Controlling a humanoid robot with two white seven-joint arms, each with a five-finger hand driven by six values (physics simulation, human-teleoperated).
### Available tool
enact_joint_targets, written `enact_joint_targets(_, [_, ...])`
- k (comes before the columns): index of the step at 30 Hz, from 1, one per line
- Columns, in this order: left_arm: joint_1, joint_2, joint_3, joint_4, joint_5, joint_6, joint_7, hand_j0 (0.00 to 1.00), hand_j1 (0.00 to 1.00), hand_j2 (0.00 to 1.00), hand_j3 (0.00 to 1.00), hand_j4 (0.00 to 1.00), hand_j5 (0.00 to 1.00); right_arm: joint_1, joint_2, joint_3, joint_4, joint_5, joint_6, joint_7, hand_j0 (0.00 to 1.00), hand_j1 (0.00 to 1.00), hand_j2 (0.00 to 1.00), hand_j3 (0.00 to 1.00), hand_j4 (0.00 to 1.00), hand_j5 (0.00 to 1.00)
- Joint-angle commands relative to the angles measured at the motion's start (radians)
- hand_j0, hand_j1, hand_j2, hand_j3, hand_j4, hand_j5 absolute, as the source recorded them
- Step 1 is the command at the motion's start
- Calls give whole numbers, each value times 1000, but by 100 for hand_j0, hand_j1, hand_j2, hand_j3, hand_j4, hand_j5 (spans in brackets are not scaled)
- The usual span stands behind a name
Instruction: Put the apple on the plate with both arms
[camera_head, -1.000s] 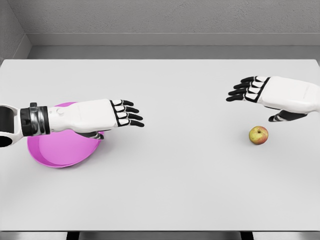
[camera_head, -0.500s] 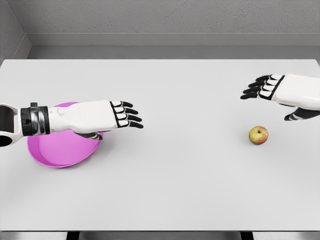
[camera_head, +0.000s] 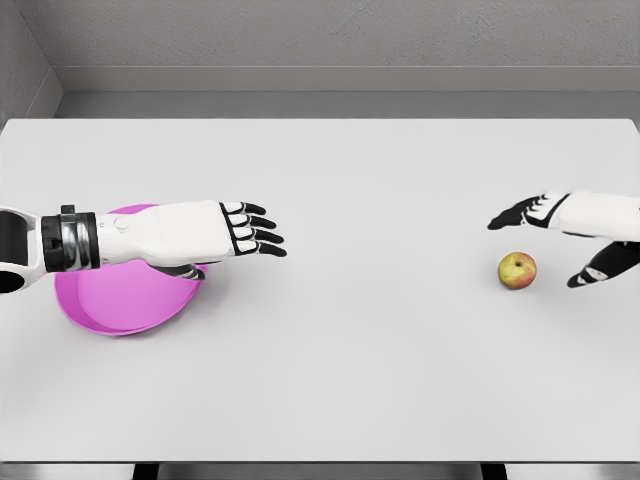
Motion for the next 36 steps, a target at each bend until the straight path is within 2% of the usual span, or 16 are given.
enact_joint_targets(1, [0, 1, 1, 0, 6, 1, 0, 100, 100, 100, 100, 100, 100, 0, 9, 26, 23, -6, 16, 1, 100, 100, 100, 100, 100, 100])
enact_joint_targets(6, [0, 1, 1, 0, 6, 1, 0, 100, 100, 100, 100, 100, 100, -8, 46, 56, 60, 9, 56, 1, 100, 100, 100, 100, 100, 100])
enact_joint_targets(11, [0, 1, 2, 0, 6, 1, 0, 100, 100, 100, 100, 100, 100, -40, 101, 104, 149, 55, 58, 1, 100, 100, 100, 100, 100, 100])
enact_joint_targets(15, [0, 1, 4, 0, 6, 1, -1, 100, 100, 100, 100, 100, 100, -55, 132, 128, 152, 87, 105, 1, 100, 100, 100, 100, 100, 100])
enact_joint_targets(29, [0, 1, 5, 0, 6, 1, -3, 100, 100, 100, 100, 100, 100, -94, 207, 164, 261, 138, 105, 1, 100, 100, 100, 100, 100, 100])
enact_joint_targets(36, [0, 1, 5, 0, 6, 1, -3, 100, 100, 100, 100, 100, 100, -104, 210, 164, 289, 138, 104, 1, 100, 100, 100, 100, 100, 100])
